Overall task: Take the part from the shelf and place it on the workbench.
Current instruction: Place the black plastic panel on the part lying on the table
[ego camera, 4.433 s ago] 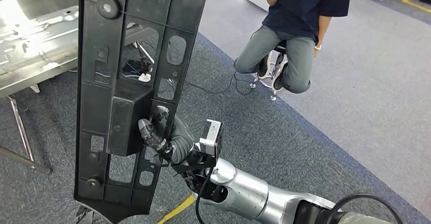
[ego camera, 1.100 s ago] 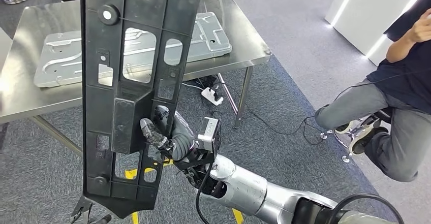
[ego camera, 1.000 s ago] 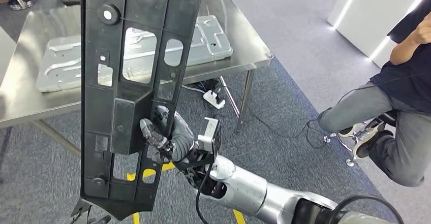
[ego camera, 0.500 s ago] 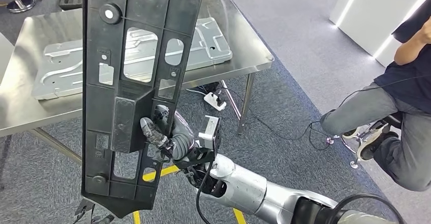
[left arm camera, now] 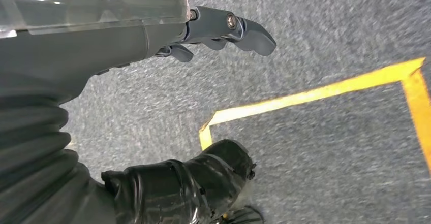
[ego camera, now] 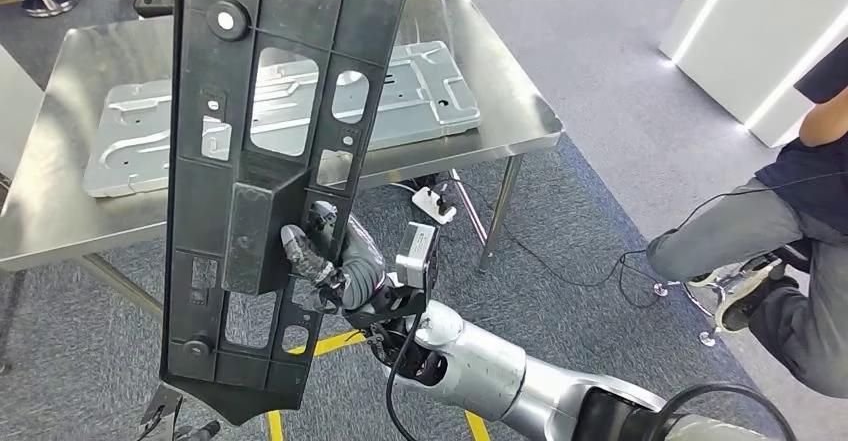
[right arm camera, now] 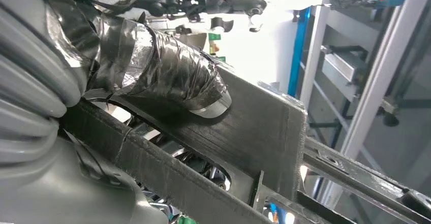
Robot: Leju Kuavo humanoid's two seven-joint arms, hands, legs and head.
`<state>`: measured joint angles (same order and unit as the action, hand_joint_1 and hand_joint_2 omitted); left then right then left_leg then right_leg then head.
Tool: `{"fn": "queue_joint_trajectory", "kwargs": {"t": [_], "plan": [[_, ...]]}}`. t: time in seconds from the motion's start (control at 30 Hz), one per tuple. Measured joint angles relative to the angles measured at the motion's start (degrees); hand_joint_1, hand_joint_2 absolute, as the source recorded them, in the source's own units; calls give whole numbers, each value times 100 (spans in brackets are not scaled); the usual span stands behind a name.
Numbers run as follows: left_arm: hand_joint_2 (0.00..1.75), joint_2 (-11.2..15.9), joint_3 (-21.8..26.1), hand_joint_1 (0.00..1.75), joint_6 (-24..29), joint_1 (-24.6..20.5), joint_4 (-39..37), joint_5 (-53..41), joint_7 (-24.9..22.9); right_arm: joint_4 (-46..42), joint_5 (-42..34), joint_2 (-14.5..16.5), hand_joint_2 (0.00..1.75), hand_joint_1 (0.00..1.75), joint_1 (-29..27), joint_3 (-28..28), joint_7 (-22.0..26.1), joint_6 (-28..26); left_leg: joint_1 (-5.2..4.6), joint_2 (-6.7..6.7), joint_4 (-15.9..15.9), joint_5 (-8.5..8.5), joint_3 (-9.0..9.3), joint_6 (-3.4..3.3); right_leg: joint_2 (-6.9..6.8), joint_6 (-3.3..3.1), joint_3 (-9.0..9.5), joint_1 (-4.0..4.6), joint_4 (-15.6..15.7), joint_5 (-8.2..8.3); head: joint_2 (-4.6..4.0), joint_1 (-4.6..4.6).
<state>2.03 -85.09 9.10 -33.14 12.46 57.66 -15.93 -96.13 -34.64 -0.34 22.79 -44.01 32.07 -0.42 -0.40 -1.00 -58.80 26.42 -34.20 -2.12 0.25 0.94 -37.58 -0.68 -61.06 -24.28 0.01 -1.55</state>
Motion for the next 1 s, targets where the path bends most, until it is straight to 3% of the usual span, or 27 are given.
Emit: {"fn": "queue_joint_trajectory", "kwargs": {"t": [0.13,0.2,0.23,0.3,0.33,0.37,0.4,0.47,0.5,0.57,0.67,0.73,0.83,0.87,0.9,0.93,1.0], "plan": [[175,9,0,0,-1,-4,0,0,-7,-2,-1,3,175,175,5,17,1,-1,1,2,3,67,8,108,8,-71,113,15,176,-41,0,-1],[175,14,0,0,-1,-11,0,-1,-6,-3,-1,9,175,175,13,21,1,1,9,19,-212,184,-72,172,2,-131,200,-15,219,-66,0,4],[175,17,0,0,-1,-15,0,-1,-5,-4,-1,14,175,175,18,22,1,1,23,30,-458,284,-191,207,-3,-156,251,-28,234,-88,0,6],[175,14,0,0,-3,-9,0,-1,-4,-2,-1,19,175,175,22,24,1,2,49,48,-1210,502,-630,259,-5,-181,322,-26,229,-156,-1,8],[175,15,0,0,-3,3,0,-1,-4,1,-1,20,175,175,17,24,1,2,57,53,-1485,527,-833,272,0,-181,357,-26,222,-195,-1,8],[175,17,0,0,-3,16,0,0,-6,3,-2,20,175,175,10,24,1,1,61,57,-1582,447,-964,274,8,-178,403,-26,216,-240,-1,9],[175,20,0,0,-3,22,0,0,-7,4,-2,20,175,175,5,25,1,1,60,58,-1441,265,-965,265,16,-172,454,-27,212,-282,-1,9],[175,28,0,0,0,16,0,0,-8,5,-2,21,175,175,2,25,1,1,47,60,-666,-238,-685,213,23,-146,591,-29,222,-382,-1,8],[175,31,0,0,2,7,0,0,-7,5,-2,21,175,175,5,26,2,0,21,59,-322,-381,-521,183,22,-124,647,-25,237,-423,-1,11],[175,33,0,0,7,-6,0,2,-7,4,-3,26,175,175,8,27,2,-1,-31,57,32,-422,-335,119,20,-64,714,-26,286,-459,-1,14],[175,34,0,0,13,-1,0,6,-5,3,-4,32,175,175,3,29,1,-2,-29,51,147,-360,-230,26,14,25,739,-18,238,-455,0,16],[175,36,0,0,14,-5,-1,8,-2,2,-4,32,175,175,9,37,2,-1,-6,48,194,-321,-117,-35,9,53,535,-16,-157,-578,0,14],[175,45,0,0,19,-3,-2,14,0,16,-9,30,175,175,-10,67,3,-2,-15,44,196,-222,-17,-93,7,88,-189,-12,-1186,-914,-1,14],[175,45,0,0,18,7,-2,15,0,23,-10,28,175,175,-21,76,3,-2,-18,37,186,-180,17,-94,6,103,-369,-14,-1334,-938,-1,14],[175,45,0,0,18,16,-1,16,0,29,-11,28,175,175,-26,81,3,-2,-18,29,171,-132,60,-91,5,115,-457,-18,-1299,-858,-1,13],[175,44,0,0,17,24,-1,17,0,31,-11,28,175,175,-27,82,2,-2,-17,20,153,-76,116,-83,5,122,-446,-25,-1086,-679,-1,13],[175,39,0,0,16,31,0,17,1,35,-11,28,175,175,-26,84,2,-2,-20,11,104,63,248,-52,3,110,-278,-36,-390,-155,-1,12]]}}
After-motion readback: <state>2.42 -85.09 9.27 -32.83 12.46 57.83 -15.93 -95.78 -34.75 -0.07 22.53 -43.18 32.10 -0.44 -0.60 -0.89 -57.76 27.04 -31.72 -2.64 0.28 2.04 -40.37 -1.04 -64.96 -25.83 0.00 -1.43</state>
